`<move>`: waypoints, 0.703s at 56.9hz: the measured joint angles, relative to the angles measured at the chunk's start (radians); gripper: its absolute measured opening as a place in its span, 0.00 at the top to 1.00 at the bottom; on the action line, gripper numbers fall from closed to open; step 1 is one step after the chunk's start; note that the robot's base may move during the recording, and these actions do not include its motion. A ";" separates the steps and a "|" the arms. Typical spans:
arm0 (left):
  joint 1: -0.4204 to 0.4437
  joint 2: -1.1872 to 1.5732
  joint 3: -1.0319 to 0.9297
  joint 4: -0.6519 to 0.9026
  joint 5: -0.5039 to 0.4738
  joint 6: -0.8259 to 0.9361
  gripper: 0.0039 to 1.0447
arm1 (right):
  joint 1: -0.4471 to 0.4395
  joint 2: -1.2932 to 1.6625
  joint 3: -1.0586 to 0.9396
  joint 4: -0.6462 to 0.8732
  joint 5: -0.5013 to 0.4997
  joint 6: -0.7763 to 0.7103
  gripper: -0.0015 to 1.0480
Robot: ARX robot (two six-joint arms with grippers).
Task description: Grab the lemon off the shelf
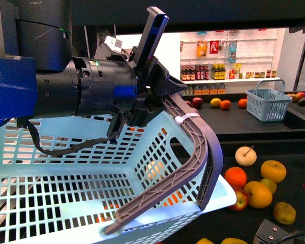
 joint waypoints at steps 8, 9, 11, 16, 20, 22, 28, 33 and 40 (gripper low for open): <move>0.000 0.000 0.000 0.000 0.000 0.000 0.91 | 0.013 0.096 0.129 0.065 0.032 -0.109 0.07; 0.000 0.000 0.000 0.000 0.001 0.000 0.91 | 0.015 0.106 0.145 0.063 0.034 -0.119 0.07; 0.000 0.000 0.000 0.000 0.000 0.000 0.91 | 0.018 0.120 0.167 0.060 0.039 -0.126 0.07; 0.000 0.000 0.000 0.000 0.000 0.000 0.91 | 0.030 0.169 0.240 0.055 0.049 -0.124 0.07; 0.000 0.000 0.000 0.000 0.000 0.000 0.91 | 0.038 0.188 0.275 0.036 0.048 -0.122 0.07; 0.000 0.000 0.000 0.000 0.000 0.000 0.91 | 0.043 0.195 0.290 0.028 0.049 -0.119 0.07; 0.000 0.000 0.000 0.000 0.000 0.000 0.91 | 0.054 0.219 0.330 0.010 0.051 -0.100 0.07; 0.000 0.000 0.000 0.000 0.000 0.000 0.91 | 0.060 0.241 0.359 -0.001 0.054 -0.084 0.07; 0.000 0.000 0.000 0.000 0.000 0.000 0.91 | 0.065 0.272 0.393 -0.008 0.066 -0.054 0.07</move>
